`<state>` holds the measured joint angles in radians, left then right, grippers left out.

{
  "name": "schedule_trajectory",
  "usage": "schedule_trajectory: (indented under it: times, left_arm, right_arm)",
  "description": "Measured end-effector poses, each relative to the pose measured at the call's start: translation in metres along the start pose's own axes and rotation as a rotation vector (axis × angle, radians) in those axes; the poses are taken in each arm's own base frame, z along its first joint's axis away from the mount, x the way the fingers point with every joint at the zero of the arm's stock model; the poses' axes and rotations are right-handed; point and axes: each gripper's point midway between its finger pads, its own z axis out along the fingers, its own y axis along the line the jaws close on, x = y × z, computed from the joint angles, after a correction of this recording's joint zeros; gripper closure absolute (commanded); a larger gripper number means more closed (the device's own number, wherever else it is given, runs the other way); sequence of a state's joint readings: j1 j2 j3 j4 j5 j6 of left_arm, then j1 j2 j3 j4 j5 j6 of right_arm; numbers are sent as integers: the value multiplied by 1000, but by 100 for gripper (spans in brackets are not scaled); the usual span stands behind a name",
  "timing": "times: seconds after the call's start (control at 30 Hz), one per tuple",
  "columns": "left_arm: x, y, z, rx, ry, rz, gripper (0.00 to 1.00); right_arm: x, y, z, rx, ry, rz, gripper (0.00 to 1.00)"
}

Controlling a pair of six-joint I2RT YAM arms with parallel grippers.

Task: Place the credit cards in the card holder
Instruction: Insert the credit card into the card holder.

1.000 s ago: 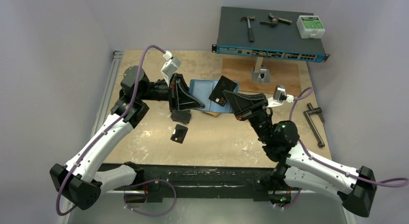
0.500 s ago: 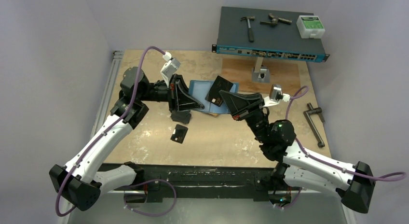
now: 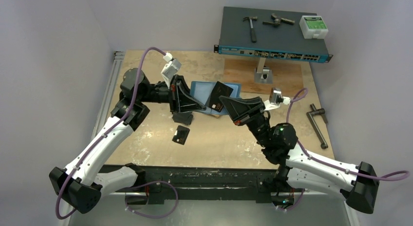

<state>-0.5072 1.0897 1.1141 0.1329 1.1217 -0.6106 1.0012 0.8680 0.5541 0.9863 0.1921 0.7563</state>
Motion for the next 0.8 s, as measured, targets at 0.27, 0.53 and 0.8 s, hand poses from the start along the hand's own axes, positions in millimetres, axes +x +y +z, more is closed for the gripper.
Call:
schedule_trajectory:
  times: [0.27,0.53,0.8]
  left_arm:
    - [-6,-4,0,12,-18,20,77]
    - [-10,-8,0,18,-37,32,88]
    - [-4,-2,-1,-11,-50,8,90]
  right_arm:
    - [2,0,-3,1,9,5,100]
    - [8,1,-3,-11,33,10,100]
    - [16,-1,-2,-9,50,16,100]
